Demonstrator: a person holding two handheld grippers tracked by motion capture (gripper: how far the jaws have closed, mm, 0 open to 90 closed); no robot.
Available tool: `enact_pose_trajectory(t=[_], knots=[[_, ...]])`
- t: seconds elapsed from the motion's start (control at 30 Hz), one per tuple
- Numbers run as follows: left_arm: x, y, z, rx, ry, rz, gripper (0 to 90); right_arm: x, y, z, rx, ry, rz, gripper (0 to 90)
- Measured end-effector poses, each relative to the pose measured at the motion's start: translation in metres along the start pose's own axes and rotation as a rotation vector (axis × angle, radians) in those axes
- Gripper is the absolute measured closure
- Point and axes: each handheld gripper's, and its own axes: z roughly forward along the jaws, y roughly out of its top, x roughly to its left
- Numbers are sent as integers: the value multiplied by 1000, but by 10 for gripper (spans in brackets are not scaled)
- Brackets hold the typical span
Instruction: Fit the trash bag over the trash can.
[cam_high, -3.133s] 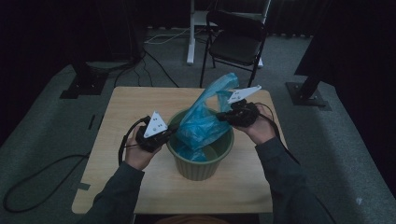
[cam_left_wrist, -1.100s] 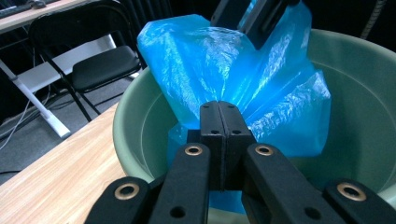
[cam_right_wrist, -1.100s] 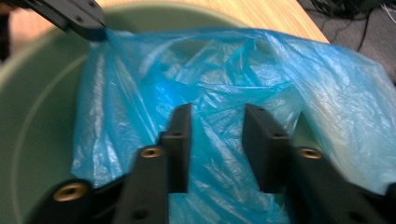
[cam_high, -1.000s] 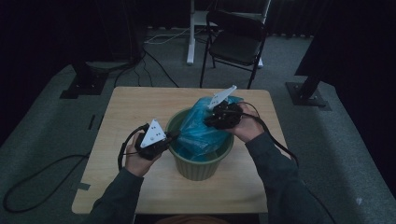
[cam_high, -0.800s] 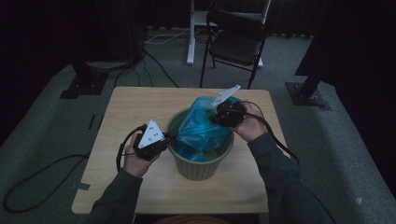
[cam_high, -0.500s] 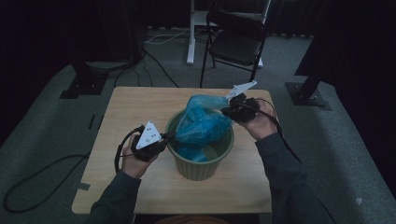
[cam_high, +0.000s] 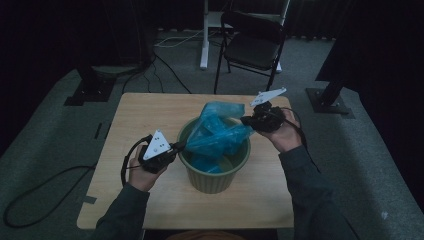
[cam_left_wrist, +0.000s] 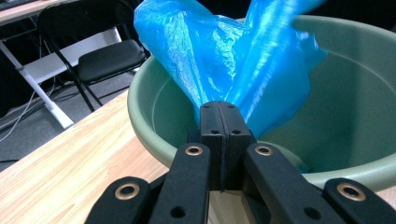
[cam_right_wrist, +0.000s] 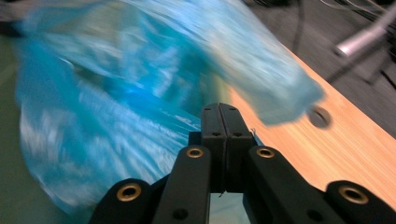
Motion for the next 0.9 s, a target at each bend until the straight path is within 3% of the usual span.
enact_pose_trajectory(t=[0.07,0.1,0.23,0.37,0.6,0.77,0.83,0.87,0.9], knots=[[0,0,0,0,0,0,900,2,1,-1,-16,22,-13,893],[-1,0,0,-3,-2,4,900,6,7,-2,-52,33,-27,761],[-1,1,1,-7,-2,4,899,15,17,2,-66,54,-51,699],[-2,1,1,-14,-1,0,899,25,22,16,-48,80,-82,649],[-2,2,1,-21,5,-4,899,35,24,44,28,85,-77,599],[-3,2,2,-24,5,-8,899,44,24,54,59,67,-103,612],[-3,2,2,-24,7,-6,899,47,25,59,87,43,-129,710],[-3,2,2,-24,7,-6,899,47,25,59,87,43,-129,710],[-2,2,1,-22,9,-6,899,48,25,61,101,39,-139,794]])
